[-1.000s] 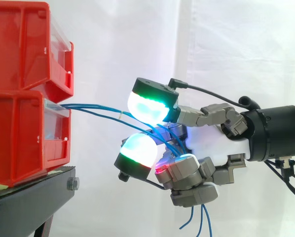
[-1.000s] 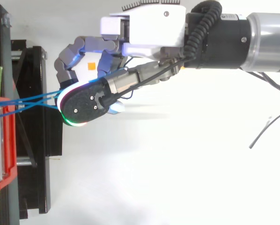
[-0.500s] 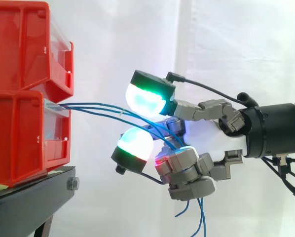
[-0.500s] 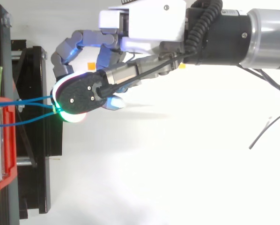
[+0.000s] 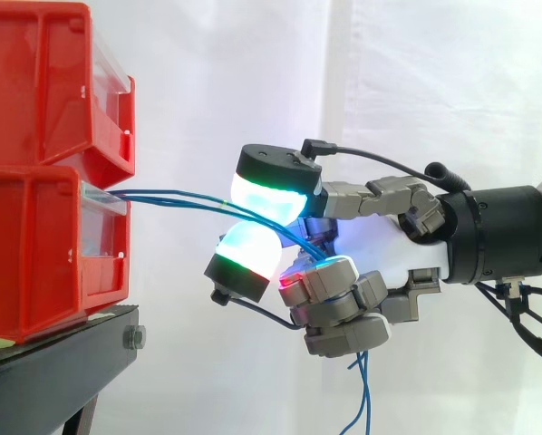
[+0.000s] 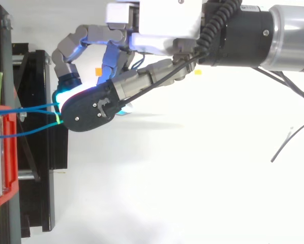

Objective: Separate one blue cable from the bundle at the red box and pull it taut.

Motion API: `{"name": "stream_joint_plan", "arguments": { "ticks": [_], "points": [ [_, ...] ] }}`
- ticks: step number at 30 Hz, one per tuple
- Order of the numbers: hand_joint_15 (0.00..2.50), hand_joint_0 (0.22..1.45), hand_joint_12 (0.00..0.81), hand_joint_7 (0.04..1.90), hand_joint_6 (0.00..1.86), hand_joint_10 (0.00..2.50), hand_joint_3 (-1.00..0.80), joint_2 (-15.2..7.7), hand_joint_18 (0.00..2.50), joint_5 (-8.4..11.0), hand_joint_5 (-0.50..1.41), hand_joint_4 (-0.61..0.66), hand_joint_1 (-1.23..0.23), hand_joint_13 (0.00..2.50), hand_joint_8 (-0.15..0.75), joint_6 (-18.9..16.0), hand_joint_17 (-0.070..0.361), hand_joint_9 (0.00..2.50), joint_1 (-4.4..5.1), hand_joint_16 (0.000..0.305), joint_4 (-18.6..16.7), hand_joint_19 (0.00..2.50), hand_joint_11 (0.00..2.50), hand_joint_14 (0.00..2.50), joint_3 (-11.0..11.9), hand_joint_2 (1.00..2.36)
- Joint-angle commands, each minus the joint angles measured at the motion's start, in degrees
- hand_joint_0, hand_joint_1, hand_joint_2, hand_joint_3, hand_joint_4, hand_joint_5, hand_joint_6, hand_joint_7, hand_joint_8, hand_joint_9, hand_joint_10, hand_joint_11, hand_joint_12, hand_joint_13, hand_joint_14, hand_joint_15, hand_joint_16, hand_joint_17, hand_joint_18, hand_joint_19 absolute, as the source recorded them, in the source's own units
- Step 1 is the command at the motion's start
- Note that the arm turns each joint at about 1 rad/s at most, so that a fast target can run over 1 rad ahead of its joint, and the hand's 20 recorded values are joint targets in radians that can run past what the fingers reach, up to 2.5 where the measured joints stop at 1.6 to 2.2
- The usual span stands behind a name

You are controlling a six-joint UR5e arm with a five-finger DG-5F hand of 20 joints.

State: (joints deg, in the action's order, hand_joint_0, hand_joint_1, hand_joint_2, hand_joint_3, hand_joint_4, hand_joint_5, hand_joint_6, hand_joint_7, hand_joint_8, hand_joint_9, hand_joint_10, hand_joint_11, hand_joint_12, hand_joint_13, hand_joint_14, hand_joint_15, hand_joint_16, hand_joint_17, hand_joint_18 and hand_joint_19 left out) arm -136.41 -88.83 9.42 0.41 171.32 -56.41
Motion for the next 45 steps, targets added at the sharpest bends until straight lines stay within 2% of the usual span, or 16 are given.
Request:
{"name": "stream_joint_plan", "arguments": {
  "ticks": [1,8,17,22,26,27,29,33,37,38,45],
  "points": [
    [1.56,0.62,0.368,1.21,0.88,0.01,-0.10,0.00,1.11,0.06,-0.16,0.05,-0.72,0.97,0.296,-0.01,0.092,1.30,0.12,0.041,-0.02,1.64,1.71,1.39,0.07,1.02],
    [1.61,0.64,0.365,1.27,0.89,0.01,-0.06,0.00,1.08,0.85,-0.16,0.00,-0.75,0.96,0.288,0.16,0.091,1.29,0.56,0.040,-0.02,1.64,1.73,1.32,-0.02,1.02],
    [1.63,0.65,0.361,1.26,0.90,0.01,-0.07,0.00,1.07,0.94,-0.16,-0.02,-0.77,0.95,0.291,1.04,0.089,1.28,1.00,0.039,0.25,1.63,1.72,1.28,-0.02,1.02],
    [1.64,0.65,0.362,1.26,0.90,0.01,-0.07,0.35,1.07,1.03,-0.17,-0.02,-0.77,0.95,0.289,3.06,0.086,1.29,1.26,0.038,0.42,1.63,1.72,1.28,0.07,1.02],
    [1.61,0.65,0.360,1.26,0.90,0.01,-0.06,0.79,1.07,1.03,-0.17,-0.02,-0.77,0.95,0.294,5.61,0.087,1.29,1.52,0.039,2.18,1.62,1.73,1.30,-0.02,1.02],
    [1.63,0.65,0.360,1.25,0.90,0.01,-0.07,1.06,1.07,0.94,-0.17,-0.02,-0.77,0.94,0.295,6.84,0.087,1.29,1.79,0.039,5.17,1.63,1.73,1.29,-0.02,1.02],
    [1.61,0.65,0.360,1.26,0.90,0.01,-0.07,1.23,1.07,1.20,-0.17,-0.02,-0.77,0.94,0.287,7.02,0.086,1.29,2.05,0.038,6.31,1.62,1.71,1.30,-0.02,1.02],
    [1.63,0.65,0.359,1.26,0.90,0.01,-0.07,1.23,1.06,2.52,-0.17,-0.02,-0.77,0.94,0.287,7.02,0.086,1.29,2.49,0.038,7.01,1.63,1.73,1.29,-0.10,1.02],
    [1.64,0.65,0.359,1.25,0.90,0.01,-0.07,1.50,1.06,2.87,-0.17,-0.02,-0.77,0.93,0.293,7.02,0.085,1.29,3.02,0.038,7.10,1.64,1.73,1.29,-0.10,1.02],
    [1.61,0.65,0.358,1.25,0.90,0.01,-0.07,1.50,1.06,3.40,-0.17,-0.02,-0.77,0.93,0.298,7.02,0.084,1.29,3.46,0.038,7.36,1.63,1.72,1.30,-0.19,1.02],
    [1.62,0.65,0.361,1.25,0.90,0.01,-0.07,1.67,1.06,4.72,-0.17,-0.02,-0.77,0.93,0.294,6.93,0.085,1.29,4.51,0.038,8.33,1.63,1.72,1.30,-0.19,1.02]
  ]
}}
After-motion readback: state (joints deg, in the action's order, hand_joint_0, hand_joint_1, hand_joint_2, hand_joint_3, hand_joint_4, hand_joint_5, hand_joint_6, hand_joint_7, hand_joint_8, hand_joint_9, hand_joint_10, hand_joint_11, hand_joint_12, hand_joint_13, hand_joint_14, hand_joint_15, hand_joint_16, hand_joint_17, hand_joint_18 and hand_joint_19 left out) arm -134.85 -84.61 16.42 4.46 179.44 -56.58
